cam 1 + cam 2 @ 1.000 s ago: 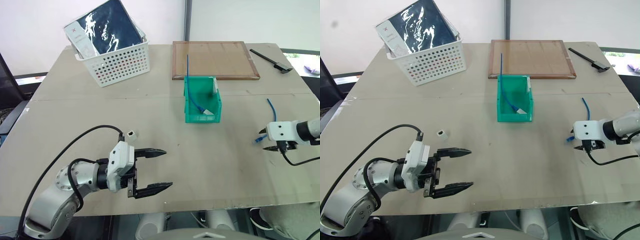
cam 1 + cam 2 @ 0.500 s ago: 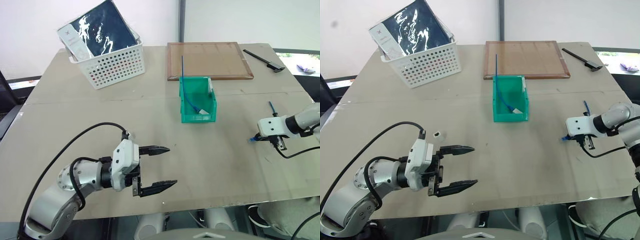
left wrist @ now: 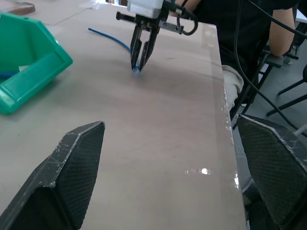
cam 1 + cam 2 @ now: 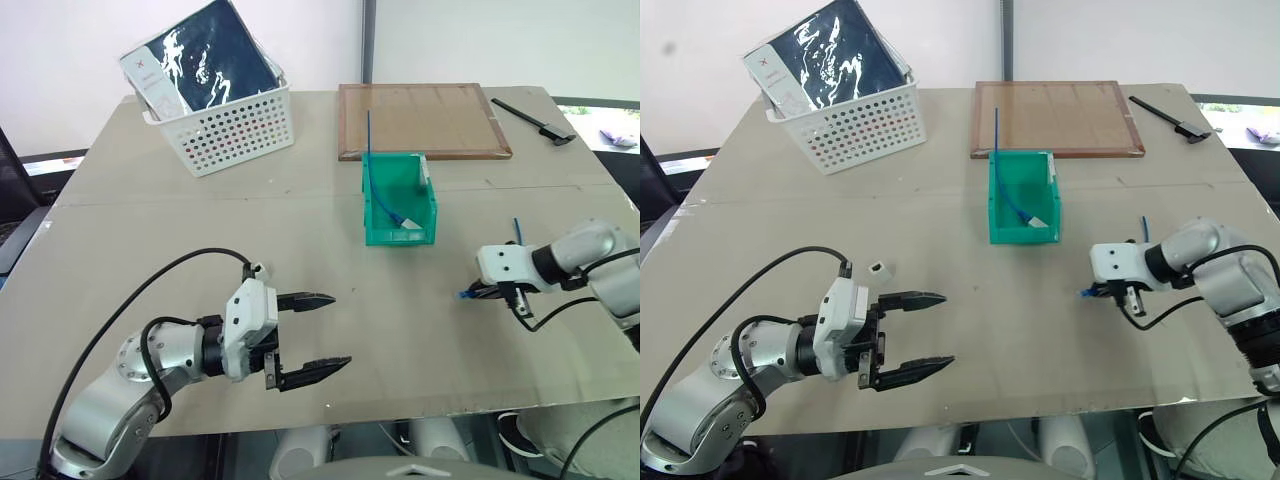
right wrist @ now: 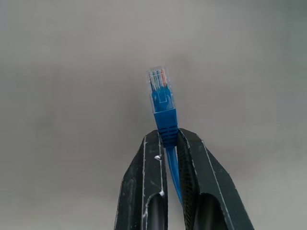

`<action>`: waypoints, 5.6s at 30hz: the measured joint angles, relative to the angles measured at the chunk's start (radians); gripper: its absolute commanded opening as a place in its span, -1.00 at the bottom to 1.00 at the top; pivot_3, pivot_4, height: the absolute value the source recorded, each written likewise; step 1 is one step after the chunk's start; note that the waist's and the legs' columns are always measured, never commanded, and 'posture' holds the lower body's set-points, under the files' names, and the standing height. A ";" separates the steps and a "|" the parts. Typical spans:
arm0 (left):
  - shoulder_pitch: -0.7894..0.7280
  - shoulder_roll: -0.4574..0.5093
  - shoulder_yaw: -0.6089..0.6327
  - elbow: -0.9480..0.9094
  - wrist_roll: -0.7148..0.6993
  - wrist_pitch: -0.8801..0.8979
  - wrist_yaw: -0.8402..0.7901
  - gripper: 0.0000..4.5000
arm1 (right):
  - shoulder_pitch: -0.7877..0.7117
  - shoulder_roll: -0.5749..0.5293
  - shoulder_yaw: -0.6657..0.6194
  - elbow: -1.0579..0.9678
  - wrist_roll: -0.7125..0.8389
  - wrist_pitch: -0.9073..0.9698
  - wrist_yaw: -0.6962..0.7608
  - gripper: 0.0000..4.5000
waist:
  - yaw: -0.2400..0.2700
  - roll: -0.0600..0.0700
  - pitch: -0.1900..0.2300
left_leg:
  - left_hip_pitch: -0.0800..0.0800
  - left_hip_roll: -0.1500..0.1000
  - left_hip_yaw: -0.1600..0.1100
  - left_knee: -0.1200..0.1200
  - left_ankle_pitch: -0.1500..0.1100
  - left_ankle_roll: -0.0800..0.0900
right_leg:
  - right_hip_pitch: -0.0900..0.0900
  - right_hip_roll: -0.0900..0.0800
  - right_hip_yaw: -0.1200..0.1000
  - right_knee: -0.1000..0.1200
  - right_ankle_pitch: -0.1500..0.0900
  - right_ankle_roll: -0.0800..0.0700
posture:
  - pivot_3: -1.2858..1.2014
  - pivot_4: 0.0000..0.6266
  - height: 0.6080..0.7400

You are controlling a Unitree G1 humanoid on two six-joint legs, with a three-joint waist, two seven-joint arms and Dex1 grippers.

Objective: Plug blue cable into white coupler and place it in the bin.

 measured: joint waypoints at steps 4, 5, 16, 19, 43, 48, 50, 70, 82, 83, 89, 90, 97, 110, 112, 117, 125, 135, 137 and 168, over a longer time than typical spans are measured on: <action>0.035 0.000 0.004 0.054 0.036 -0.044 -0.029 1.00 | -0.038 0.117 0.091 -0.107 -0.045 0.190 -0.058 -0.99 | -0.005 0.000 0.000 | 0.000 0.000 0.000 0.000 0.000 0.000 | -0.001 0.001 0.000 0.000 0.000 0.000 | 0.03 -0.52 1.00; 0.036 0.000 0.005 0.059 0.041 -0.050 -0.032 1.00 | -0.045 0.136 0.110 -0.116 -0.052 0.214 -0.067 -0.99 | -0.003 0.000 0.000 | 0.000 0.000 0.000 0.000 0.000 0.000 | -0.001 0.001 -0.001 0.000 0.000 0.000 | 0.03 -0.52 1.00; 0.017 0.003 0.009 0.127 0.103 -0.089 -0.051 1.00 | -0.174 0.363 0.243 -0.026 -0.151 0.267 -0.215 -0.53 | -0.009 -0.003 -0.002 | -0.005 0.000 -0.003 0.000 0.001 -0.001 | -0.005 0.001 -0.003 0.001 0.000 0.000 | 0.03 -0.52 1.00; -0.022 -0.001 -0.001 0.145 0.115 -0.089 -0.047 1.00 | -0.172 0.367 0.224 -0.005 -0.145 0.243 -0.239 0.06 | -0.008 -0.003 -0.002 | -0.004 0.000 -0.003 0.000 0.001 -0.001 | -0.005 0.001 -0.003 0.001 0.001 -0.001 | 0.03 -0.52 1.00; -0.505 -0.196 -0.356 0.632 0.445 -0.180 -0.028 1.00 | 0.921 0.351 -0.600 -0.737 0.306 0.109 -0.491 0.88 | 0.025 -0.001 -0.001 | -0.007 0.000 -0.004 0.001 0.000 -0.001 | -0.005 0.002 -0.003 0.001 0.002 0.006 | 0.03 -0.52 1.00; -0.598 -0.267 -0.377 0.773 0.485 -0.249 -0.048 1.00 | 1.042 0.373 -0.626 -0.801 0.310 0.078 -0.539 0.88 | 0.025 -0.002 -0.002 | -0.007 -0.002 -0.003 0.002 0.000 -0.001 | -0.005 0.000 -0.002 0.000 0.002 0.005 | 0.03 -0.52 1.00; -0.629 -0.300 -0.385 0.824 0.502 -0.274 -0.051 1.00 | 1.074 0.374 -0.627 -0.828 0.317 0.071 -0.551 0.88 | 0.025 -0.002 -0.002 | -0.007 -0.002 -0.003 0.002 0.000 -0.001 | -0.005 0.000 -0.003 0.000 0.002 0.006 | 0.03 -0.52 1.00; -0.691 -0.371 -0.417 0.918 0.547 -0.350 -0.111 -0.98 | 1.128 0.363 -0.611 -0.830 0.316 0.051 -0.634 0.90 | 0.025 -0.002 -0.003 | -0.007 -0.001 -0.003 0.002 0.000 -0.001 | -0.004 0.000 -0.003 0.001 0.002 0.006 | 0.03 -0.52 1.00; -0.692 -0.448 -0.365 0.783 0.393 -0.482 -0.223 -1.00 | 1.005 0.654 -0.506 -0.848 0.714 0.477 -0.993 0.36 | 0.024 -0.002 -0.003 | -0.008 -0.001 -0.004 0.002 0.000 -0.001 | -0.005 -0.002 -0.003 0.001 0.001 0.001 | 0.03 -0.52 1.00; -0.694 -0.454 -0.355 0.778 0.384 -0.501 -0.222 -1.00 | 0.981 0.668 -0.505 -0.853 0.757 0.502 -1.034 0.21 | 0.024 -0.002 -0.003 | -0.008 -0.001 -0.004 0.002 0.000 0.000 | -0.005 -0.001 -0.003 0.001 0.001 0.001 | 0.03 -0.52 1.00; -0.698 -0.475 -0.314 0.780 0.383 -0.606 -0.198 -1.00 | 0.787 0.796 -0.469 -0.849 0.963 0.541 -1.255 0.21 | 0.022 -0.001 -0.003 | -0.008 -0.001 -0.005 0.002 0.000 0.000 | -0.005 0.001 -0.003 0.001 0.003 0.004 | 0.03 -0.52 1.00; -0.698 -0.475 -0.310 0.780 0.383 -0.619 -0.196 -1.00 | 0.765 0.799 -0.466 -0.848 0.997 0.540 -1.283 0.21 | 0.023 -0.001 -0.003 | -0.008 -0.001 -0.005 0.002 0.000 0.000 | -0.005 0.001 -0.003 0.001 0.003 0.004 | 0.03 -0.52 1.00; -0.694 -0.470 -0.300 0.783 0.384 -0.657 -0.181 -1.00 | 0.671 0.792 -0.444 -0.793 1.140 0.530 -1.398 -0.32 | 0.020 -0.001 -0.003 | -0.008 -0.002 -0.005 0.002 0.000 0.000 | -0.005 0.001 -0.003 0.001 0.003 0.004 | 0.03 -0.52 1.00; -0.669 -0.448 -0.298 0.778 0.387 -0.679 -0.159 -1.00 | 0.597 0.713 -0.405 -0.725 1.247 0.491 -1.466 -0.96 | 0.013 -0.001 -0.003 | -0.008 -0.001 -0.005 0.002 0.000 0.000 | -0.005 0.002 -0.002 0.001 0.003 0.004 | 0.03 -0.52 1.00; -0.668 -0.445 -0.299 0.774 0.387 -0.679 -0.159 -1.00 | 0.594 0.694 -0.399 -0.720 1.258 0.486 -1.465 -0.96 | 0.012 -0.001 -0.003 | -0.008 -0.001 -0.005 0.002 0.000 0.000 | -0.005 0.002 -0.002 0.001 0.003 0.004 | 0.03 -0.52 1.00; -0.665 -0.443 -0.300 0.774 0.390 -0.683 -0.158 -1.00 | 0.590 0.654 -0.389 -0.707 1.286 0.472 -1.464 -0.96 | 0.004 -0.001 -0.003 | -0.008 -0.001 -0.005 0.002 0.000 0.000 | -0.005 0.002 -0.002 0.001 0.003 0.004 | 0.03 -0.52 1.00; -0.585 -0.365 -0.227 0.659 0.299 -0.453 -0.091 0.53 | 0.559 0.586 -0.383 -0.671 1.343 0.470 -1.432 -1.00 | -0.007 -0.001 -0.003 | -0.007 0.000 -0.005 0.001 0.000 0.000 | -0.005 0.003 -0.002 0.001 0.003 0.004 | 0.03 -0.52 1.00; -0.320 -0.045 0.116 0.469 0.105 -0.050 -0.008 0.93 | 0.499 0.523 -0.420 -0.515 1.348 0.461 -1.301 -1.00 | -0.005 0.000 -0.002 | -0.007 0.001 -0.005 0.001 0.000 0.000 | -0.006 0.004 -0.002 0.000 0.002 0.004 | 0.03 -0.52 1.00; -0.290 -0.013 0.160 0.476 0.098 -0.035 -0.015 0.93 | 0.490 0.524 -0.413 -0.493 1.335 0.461 -1.282 -1.00 | -0.003 0.000 -0.002 | -0.007 0.001 -0.005 0.001 0.000 0.000 | -0.006 0.004 -0.002 0.001 0.002 0.004 | 0.03 -0.52 1.00; -0.345 -0.099 0.059 0.916 0.344 -0.406 -0.046 -0.33 | 0.539 0.560 -0.382 -0.540 1.252 0.431 -1.268 -1.00 | -0.002 -0.001 -0.003 | -0.007 0.000 -0.003 0.000 0.000 0.000 | -0.007 0.001 -0.002 0.001 0.003 0.004 | 0.03 -0.52 1.00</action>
